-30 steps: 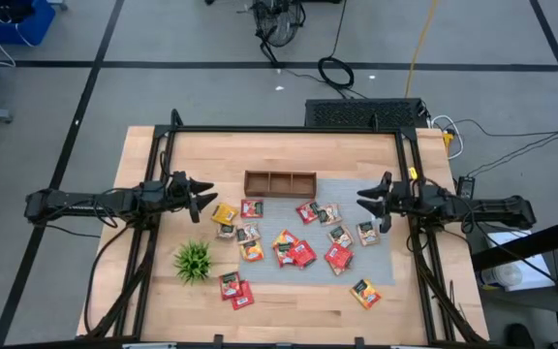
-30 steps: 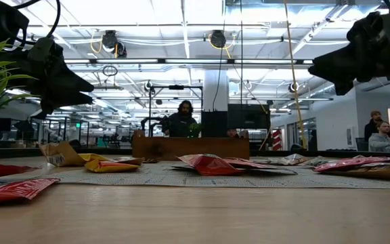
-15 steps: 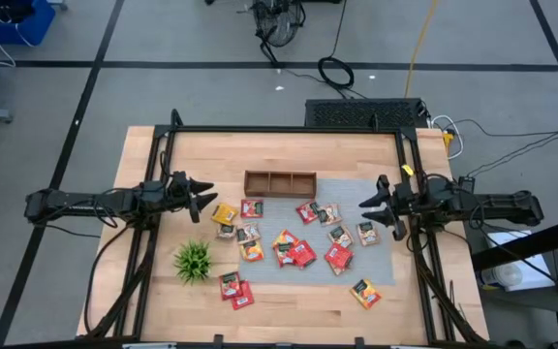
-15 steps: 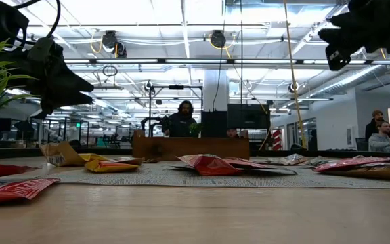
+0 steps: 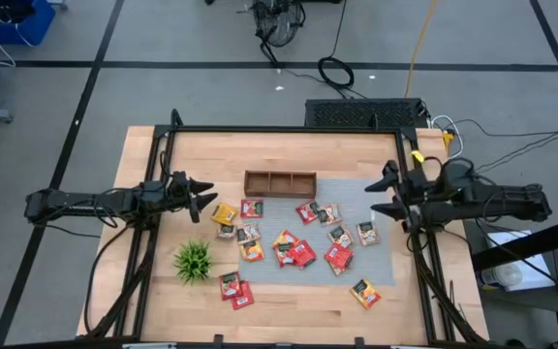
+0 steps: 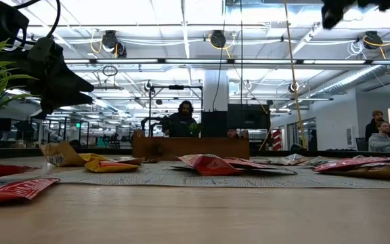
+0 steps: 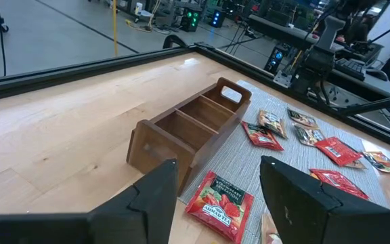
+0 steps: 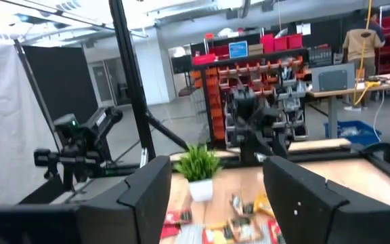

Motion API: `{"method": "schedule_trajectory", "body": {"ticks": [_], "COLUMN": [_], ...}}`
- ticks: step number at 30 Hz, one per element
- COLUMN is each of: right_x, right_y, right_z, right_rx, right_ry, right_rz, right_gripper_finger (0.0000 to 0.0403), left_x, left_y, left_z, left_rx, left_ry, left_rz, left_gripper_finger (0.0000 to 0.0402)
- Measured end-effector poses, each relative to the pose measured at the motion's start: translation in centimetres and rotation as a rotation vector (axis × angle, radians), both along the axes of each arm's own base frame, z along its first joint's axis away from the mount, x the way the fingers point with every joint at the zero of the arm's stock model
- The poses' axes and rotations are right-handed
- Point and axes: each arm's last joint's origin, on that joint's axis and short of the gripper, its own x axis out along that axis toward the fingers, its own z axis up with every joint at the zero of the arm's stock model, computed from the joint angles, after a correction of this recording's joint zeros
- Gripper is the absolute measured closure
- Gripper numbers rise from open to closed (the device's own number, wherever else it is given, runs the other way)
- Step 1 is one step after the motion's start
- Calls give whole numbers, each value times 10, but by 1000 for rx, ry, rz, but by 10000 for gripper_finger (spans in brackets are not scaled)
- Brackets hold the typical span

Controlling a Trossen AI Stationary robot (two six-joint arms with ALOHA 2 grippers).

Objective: Pick & Place Tea
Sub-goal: Put the red tea bag into the right section of the wooden organizer

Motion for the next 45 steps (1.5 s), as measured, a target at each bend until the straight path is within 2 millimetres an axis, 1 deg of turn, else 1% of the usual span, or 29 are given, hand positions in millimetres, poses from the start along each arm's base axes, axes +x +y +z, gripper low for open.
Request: {"method": "schedule_trajectory", "body": {"ticks": [6,11,17,22,27,34,37,40,45], "right_x": [4,8,17,28,43,58,62,63,66], "right_y": [0,-1,-5,-5,1,14,19,25,42], "right_z": [49,84,112,128,137,137,136,133,127], "right_rx": [-38,-37,-19,16,0,-52,-58,-62,-64], "right_ry": [55,99,182,195,206,226,225,246,288], "right_rz": [-6,-29,-187,-250,-286,-336,-361,-350,-307], "right_gripper_finger": [196,202,202,202,202,202,202,202,202], "left_x": [0,0,0,0,0,0,0,0,0], "left_y": [0,0,0,0,0,0,0,0,0], "left_z": [0,0,0,0,0,0,0,0,0], "left_rx": [0,0,0,0,0,0,0,0,0], "left_ry": [0,0,0,0,0,0,0,0,0], "left_rz": [0,0,0,0,0,0,1,0,0], "left_gripper_finger": [190,190,190,190,190,190,190,190,190]}}
